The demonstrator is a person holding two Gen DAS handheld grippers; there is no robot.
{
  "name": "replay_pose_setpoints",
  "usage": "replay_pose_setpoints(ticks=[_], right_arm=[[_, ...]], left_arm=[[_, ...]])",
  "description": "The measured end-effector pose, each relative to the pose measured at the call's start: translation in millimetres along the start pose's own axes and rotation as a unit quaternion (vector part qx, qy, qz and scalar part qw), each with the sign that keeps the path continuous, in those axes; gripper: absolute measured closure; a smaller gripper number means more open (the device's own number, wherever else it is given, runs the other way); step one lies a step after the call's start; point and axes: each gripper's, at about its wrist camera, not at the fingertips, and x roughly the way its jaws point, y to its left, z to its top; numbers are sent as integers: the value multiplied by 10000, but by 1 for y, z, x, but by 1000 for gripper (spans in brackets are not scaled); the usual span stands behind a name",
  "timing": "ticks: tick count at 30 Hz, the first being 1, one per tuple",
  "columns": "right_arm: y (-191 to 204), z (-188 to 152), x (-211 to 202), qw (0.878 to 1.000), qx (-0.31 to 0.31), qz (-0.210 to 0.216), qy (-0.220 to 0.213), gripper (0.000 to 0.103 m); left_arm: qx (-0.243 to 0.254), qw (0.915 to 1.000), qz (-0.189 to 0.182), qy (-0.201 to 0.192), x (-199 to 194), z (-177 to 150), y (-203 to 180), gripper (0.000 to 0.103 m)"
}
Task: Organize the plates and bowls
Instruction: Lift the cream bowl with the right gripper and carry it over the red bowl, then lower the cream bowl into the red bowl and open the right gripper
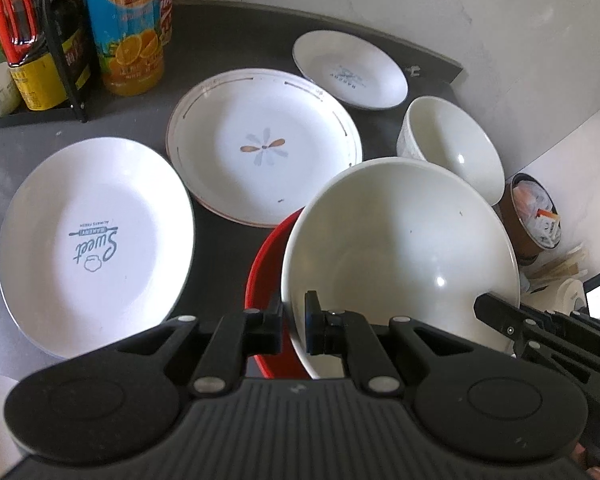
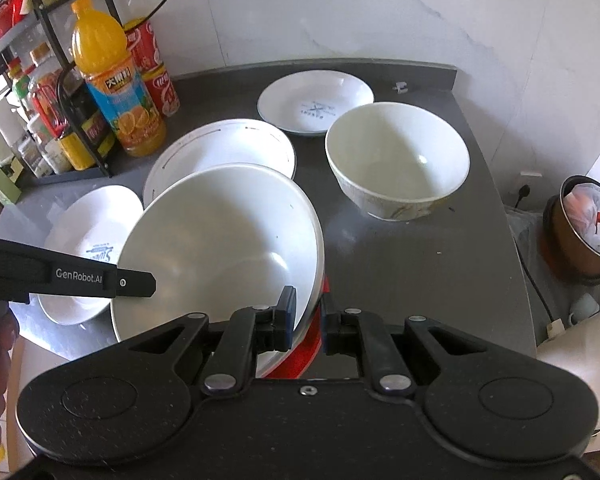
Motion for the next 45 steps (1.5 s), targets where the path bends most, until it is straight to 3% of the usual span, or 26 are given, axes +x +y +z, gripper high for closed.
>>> replay_pose_setpoints(ticks=[14,27,35,40,42,45], right_arm=[[3,-8,16,9996,-166,-47,237,90],[5,-8,26,9989,-240,33,410,82],[-1,-7,18,9995,-207,112,225,76],[-10,-5,13,9997,-4,181,135,65],[-14,-4,10,9997,54,207,73,56],[-21,-3,6,9997,142,213,-26,52]], left_arm=[[31,9997,182,178,13,-4,-4,96],[-36,9991,251,331,22,1,0,96],[-109,9988,196,431,23,4,2,91],[-13,9993,189,330,14,11,-3,80],[10,9994,232,259,10,13,-7,61],[118,9988,473,-43,0,15,-14,44]])
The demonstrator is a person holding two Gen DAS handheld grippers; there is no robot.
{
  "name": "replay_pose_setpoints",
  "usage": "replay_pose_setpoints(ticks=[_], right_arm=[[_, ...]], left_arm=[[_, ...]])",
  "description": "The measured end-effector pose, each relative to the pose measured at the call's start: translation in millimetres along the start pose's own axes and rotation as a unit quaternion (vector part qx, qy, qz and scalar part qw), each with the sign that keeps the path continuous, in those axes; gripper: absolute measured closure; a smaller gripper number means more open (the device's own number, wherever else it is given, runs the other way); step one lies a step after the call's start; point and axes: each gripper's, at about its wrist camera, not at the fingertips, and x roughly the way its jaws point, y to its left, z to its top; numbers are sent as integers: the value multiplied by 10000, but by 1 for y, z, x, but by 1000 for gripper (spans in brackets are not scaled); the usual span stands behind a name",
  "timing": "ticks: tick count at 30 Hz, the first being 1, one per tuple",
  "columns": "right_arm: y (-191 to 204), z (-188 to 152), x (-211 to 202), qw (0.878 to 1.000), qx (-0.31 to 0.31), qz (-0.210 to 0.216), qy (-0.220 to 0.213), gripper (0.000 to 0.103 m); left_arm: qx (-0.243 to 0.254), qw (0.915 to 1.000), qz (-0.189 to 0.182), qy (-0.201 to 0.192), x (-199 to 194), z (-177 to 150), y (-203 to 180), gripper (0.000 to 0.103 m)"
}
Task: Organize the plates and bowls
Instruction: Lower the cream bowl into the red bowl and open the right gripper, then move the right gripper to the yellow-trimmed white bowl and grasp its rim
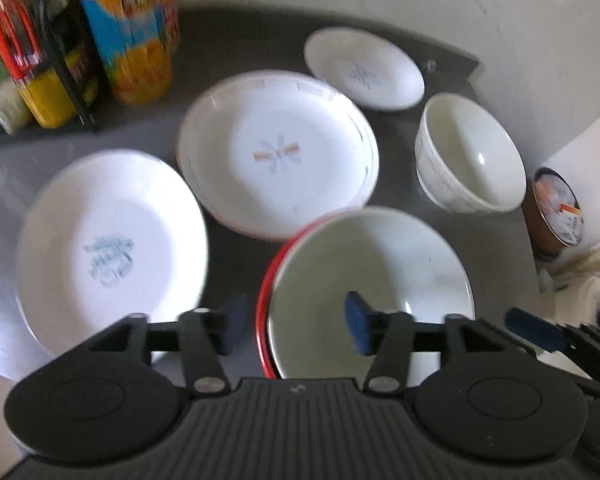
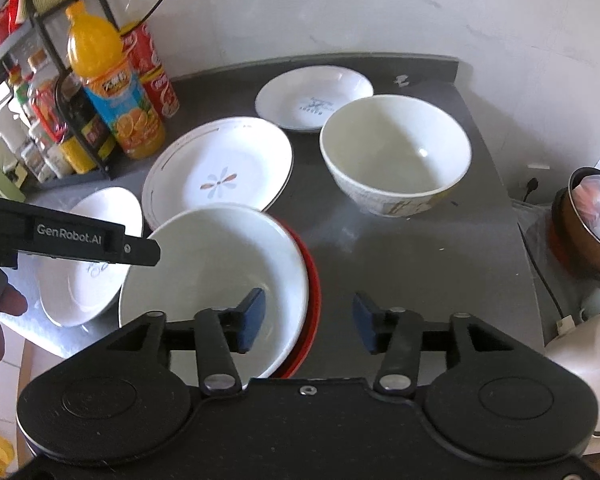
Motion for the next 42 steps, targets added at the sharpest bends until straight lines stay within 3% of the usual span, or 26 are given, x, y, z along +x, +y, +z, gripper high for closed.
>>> replay_pose_setpoints(ticks=[6,15,29,42], right_arm=[[-19,7,-2,9997,222,21,-136,37],[-57,18,-4,9983,485,-67,-313,32],[-93,40,7,9963,714,37,-471,36],[-115,61,57,9947,989,-22,-268,46]], left_arm=[[112,9996,81,-231,-6,11,-11,37],[290,9988,61,-397,-5,28,-37,36],[358,9978,-28,-555,6,52,-73,36],[320,9976,30,-619,38,80,-96,36]])
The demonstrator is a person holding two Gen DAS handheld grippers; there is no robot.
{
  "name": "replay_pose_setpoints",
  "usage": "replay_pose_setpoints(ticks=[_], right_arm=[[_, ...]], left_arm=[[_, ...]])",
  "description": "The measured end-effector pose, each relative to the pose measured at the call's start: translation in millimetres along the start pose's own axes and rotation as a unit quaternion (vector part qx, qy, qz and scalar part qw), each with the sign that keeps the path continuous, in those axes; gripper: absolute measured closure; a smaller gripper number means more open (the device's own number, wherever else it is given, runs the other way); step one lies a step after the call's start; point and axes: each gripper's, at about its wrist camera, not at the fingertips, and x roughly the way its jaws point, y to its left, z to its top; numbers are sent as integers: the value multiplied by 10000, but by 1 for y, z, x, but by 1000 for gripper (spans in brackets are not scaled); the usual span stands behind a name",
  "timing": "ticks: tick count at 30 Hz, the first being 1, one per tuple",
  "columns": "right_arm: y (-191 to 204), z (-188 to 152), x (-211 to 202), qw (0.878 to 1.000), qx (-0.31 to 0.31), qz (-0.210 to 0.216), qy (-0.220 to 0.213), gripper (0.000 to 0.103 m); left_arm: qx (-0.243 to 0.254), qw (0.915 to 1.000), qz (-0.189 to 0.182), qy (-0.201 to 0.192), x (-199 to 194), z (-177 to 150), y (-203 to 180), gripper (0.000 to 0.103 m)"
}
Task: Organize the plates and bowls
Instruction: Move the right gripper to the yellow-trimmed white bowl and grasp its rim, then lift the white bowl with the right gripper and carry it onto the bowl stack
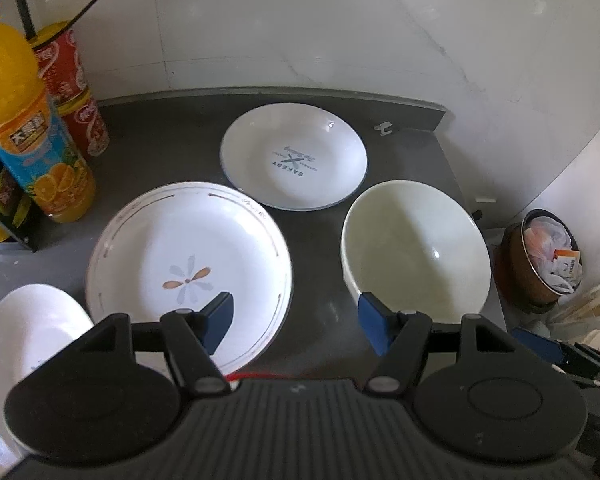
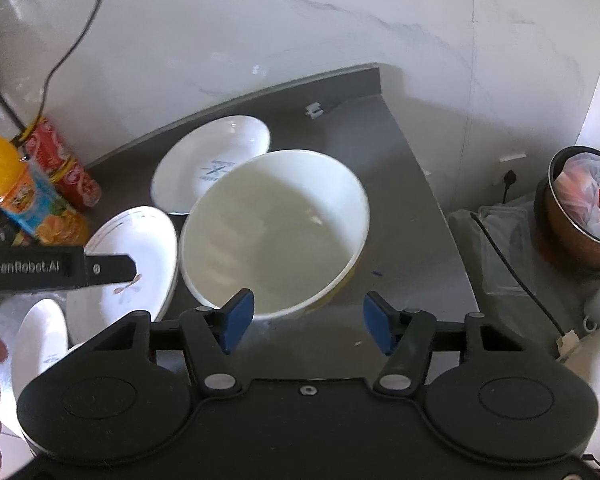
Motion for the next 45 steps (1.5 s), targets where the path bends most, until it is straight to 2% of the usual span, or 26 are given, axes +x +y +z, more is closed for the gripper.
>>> replay_pose_setpoints(ticks=[5,10,16,18,20,27,31,33,34,36,38,42,45], right_arm=[[-2,6,15,10000,36,-37,59,46],[1,7,32,9996,29,-59,272,53],[4,3,48,9991,-68,-154,380,66],[3,4,47,9991,-60,-192,374,76],[-1,6,47,9989,-33,-203,427,80],[-4,0,41,9987,-68,-197,458,85],[-3,-4,38,9987,-103,-214,453,85],[-4,-5,37,9988,-70,-203,449,86],[-3,-5,37,9988,-73,-193,437,86],[-3,-6,35,9990,-83,-181,394,86],[-3,-6,32,9992,-112,-194,333,86],[1,-4,19,9994,-219,-169,192,86],[6,-4,9,9995,-245,-134,125,86]], left_arm=[[-51,10000,37,57,19,3,-8,36],[-87,9999,56,75,33,7,-13,36],[63,9999,108,74,47,13,-16,36],[61,9998,164,110,51,15,-15,36],[27,9998,94,152,55,17,-12,36],[-76,9997,18,243,70,19,-13,40],[58,9995,-35,313,78,17,-18,48],[88,9991,-112,393,82,18,-21,64],[87,9987,-200,454,85,18,-22,76],[-89,9974,-358,616,90,21,-20,88],[-445,9961,-354,680,90,24,-15,88],[-162,9974,-480,520,80,25,-17,88],[-167,9971,-593,442,70,25,-13,88]])
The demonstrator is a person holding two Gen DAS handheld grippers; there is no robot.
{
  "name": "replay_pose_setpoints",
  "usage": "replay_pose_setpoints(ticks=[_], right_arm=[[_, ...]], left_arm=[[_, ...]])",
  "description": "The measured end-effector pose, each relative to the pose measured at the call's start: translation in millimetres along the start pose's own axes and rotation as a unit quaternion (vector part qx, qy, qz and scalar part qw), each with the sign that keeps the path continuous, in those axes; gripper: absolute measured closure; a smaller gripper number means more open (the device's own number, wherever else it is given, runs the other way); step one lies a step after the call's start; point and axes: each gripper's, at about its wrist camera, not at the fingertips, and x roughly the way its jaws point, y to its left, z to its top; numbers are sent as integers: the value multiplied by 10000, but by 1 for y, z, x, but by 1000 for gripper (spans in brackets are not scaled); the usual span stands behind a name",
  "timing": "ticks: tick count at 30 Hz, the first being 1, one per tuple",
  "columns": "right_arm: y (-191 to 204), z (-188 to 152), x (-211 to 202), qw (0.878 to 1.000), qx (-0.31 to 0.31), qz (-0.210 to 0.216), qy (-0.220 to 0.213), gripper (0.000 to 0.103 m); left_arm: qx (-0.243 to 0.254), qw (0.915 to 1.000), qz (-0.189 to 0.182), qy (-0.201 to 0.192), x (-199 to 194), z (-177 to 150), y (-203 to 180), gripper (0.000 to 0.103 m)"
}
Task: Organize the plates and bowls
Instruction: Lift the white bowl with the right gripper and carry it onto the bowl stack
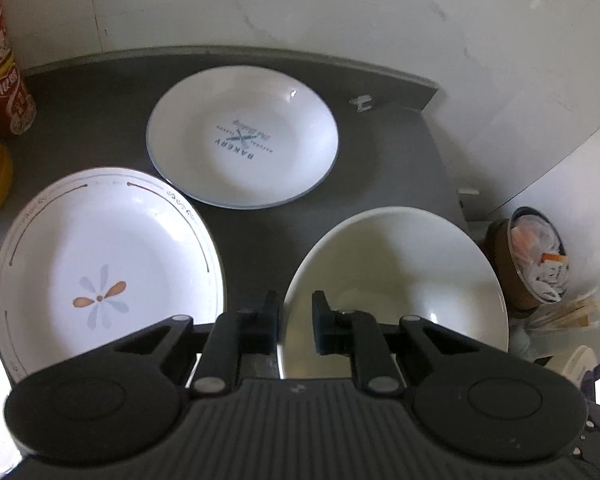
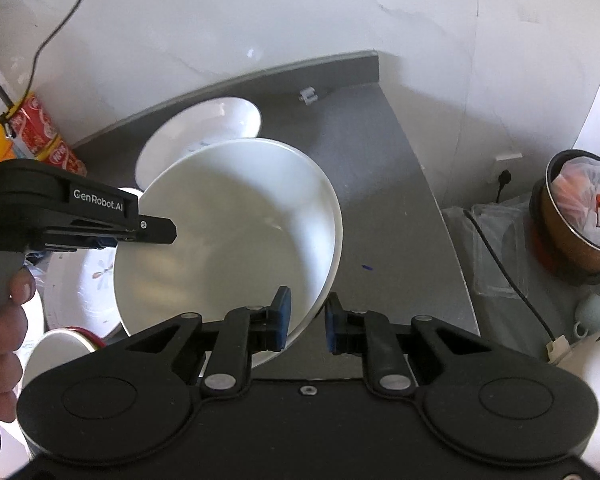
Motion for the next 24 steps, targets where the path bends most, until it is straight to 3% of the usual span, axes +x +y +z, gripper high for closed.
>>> replay_pose_setpoints(ticks=[11,24], right_arm=[[25,0,-47,9993,-201,98,-305,85],[56,-5,-85,9979,-330,382,-414,85]], left_arm=[[393,9980,-90,-478,-57,-9,8,92],[178,9968,-211,-754,-117,-21,41,96]])
